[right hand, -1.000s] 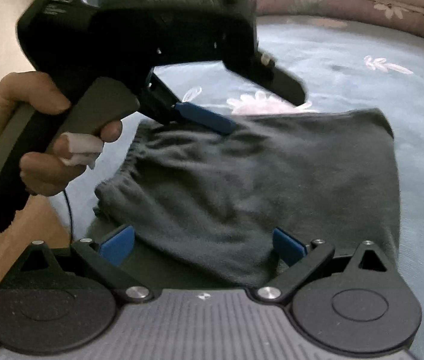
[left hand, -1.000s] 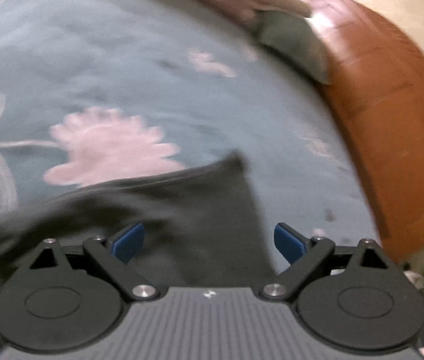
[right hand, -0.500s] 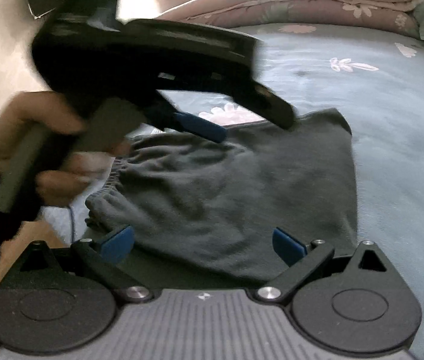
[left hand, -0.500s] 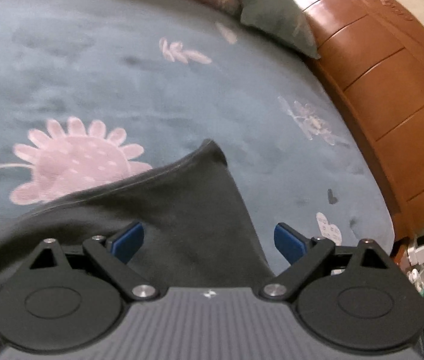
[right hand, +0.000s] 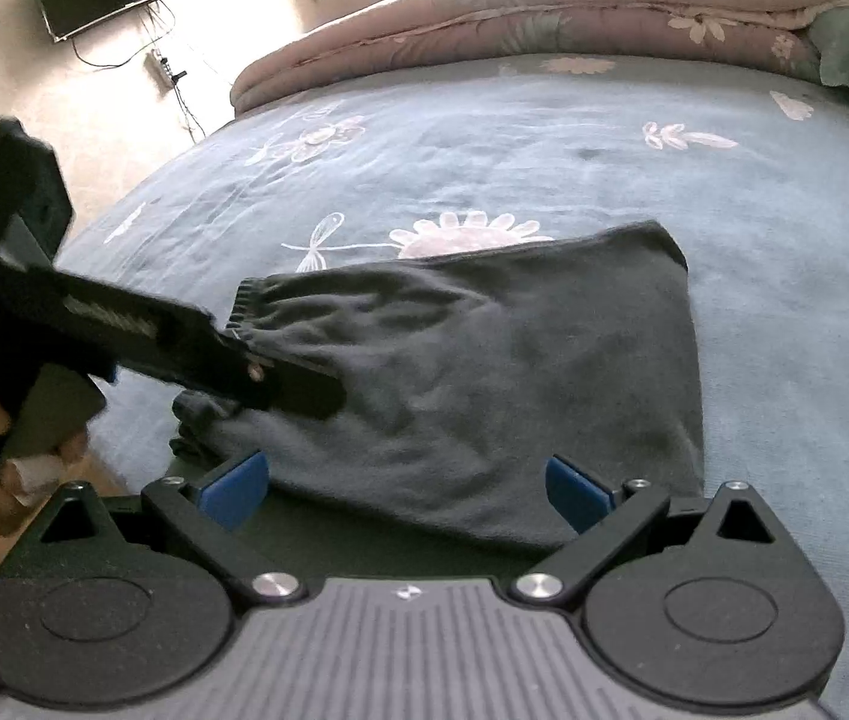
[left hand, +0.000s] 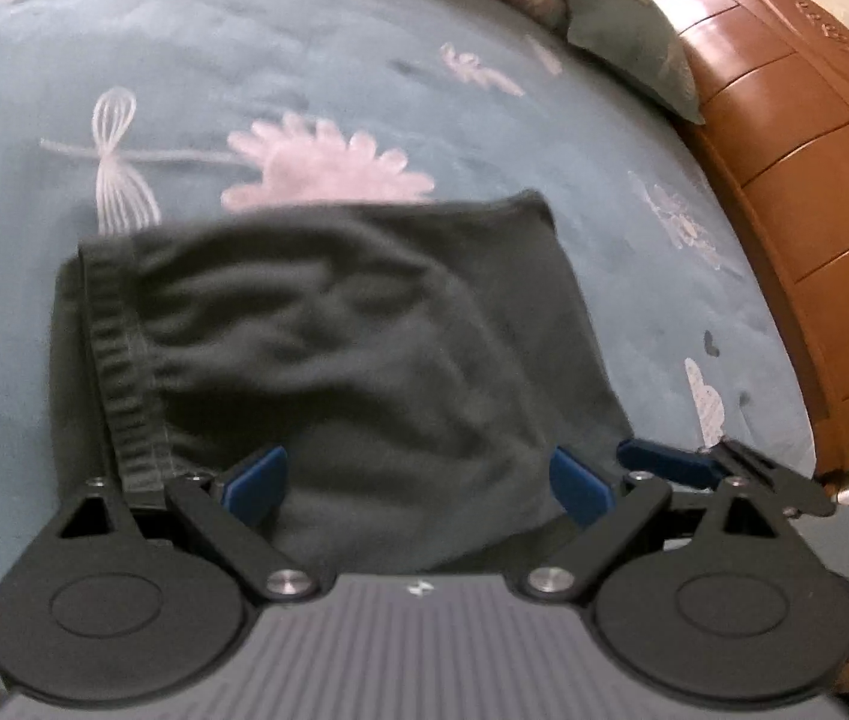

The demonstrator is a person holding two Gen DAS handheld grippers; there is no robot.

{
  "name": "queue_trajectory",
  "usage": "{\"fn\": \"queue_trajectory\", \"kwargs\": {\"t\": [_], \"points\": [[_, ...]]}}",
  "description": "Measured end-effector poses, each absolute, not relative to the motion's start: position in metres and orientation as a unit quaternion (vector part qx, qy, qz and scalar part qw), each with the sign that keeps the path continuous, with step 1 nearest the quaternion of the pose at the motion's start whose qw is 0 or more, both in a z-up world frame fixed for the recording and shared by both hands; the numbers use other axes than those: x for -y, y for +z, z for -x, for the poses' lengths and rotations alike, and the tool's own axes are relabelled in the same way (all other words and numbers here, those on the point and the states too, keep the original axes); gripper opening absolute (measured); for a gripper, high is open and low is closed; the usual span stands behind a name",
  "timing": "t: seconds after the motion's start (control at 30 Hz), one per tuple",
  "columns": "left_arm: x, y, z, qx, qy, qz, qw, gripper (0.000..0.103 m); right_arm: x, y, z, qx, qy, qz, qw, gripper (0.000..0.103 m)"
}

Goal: Fold clothes

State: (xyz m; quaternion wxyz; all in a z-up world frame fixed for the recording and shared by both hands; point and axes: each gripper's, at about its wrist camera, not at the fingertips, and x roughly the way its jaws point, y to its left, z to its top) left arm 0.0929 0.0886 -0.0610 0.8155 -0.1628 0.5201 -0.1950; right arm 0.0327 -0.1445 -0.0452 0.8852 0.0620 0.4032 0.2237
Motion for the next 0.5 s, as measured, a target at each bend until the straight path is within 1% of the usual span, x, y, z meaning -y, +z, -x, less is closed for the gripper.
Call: {"fn": "queue_trajectory", "kwargs": {"t": [0.1,0.3,0.5], "points": [[-0.092,-0.058,-0.087,-0.517,-0.191,0.162,0.819,0.094,0.144,-0.041,-0.028,-0.397,0.222,-0.059,0.889,0.101],[-0.107,-0.042,-0.071,-0.483,-0.185,0.180,0.837,0.094,0.145,-0.040,-0.026,-0.397,0.219,-0.062,0.889,0.101],[-0.121,-0.059,-0.071,-0.503,-0.169,0.202,0.823,0.094,0.145,-0.039,-0.024,-0.396,0.218,-0.063,0.890,0.101]]}}
